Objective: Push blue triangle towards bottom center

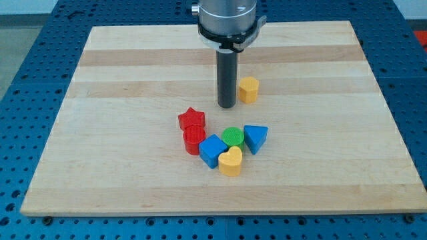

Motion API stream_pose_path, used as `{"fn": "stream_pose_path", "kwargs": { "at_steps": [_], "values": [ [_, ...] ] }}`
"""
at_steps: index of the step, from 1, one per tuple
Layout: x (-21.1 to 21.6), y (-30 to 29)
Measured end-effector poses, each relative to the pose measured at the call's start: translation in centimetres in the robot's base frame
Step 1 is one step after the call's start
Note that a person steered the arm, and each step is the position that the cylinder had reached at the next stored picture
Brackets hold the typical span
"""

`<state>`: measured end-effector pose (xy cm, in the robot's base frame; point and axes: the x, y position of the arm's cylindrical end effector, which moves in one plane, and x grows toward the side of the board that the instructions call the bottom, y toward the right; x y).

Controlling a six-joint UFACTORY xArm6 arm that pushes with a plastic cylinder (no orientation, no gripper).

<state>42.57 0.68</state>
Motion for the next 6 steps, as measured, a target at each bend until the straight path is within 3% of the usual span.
{"fn": "stream_pose_path", "kwargs": {
  "at_steps": [1, 2, 3, 4, 5, 6],
  "values": [
    [-4.5, 1.8],
    [-4.7, 1.9],
    [-2.4, 2.7],
    [6.6, 4.4],
    [11.2, 5.8],
    [11.2, 5.0]
  ]
}}
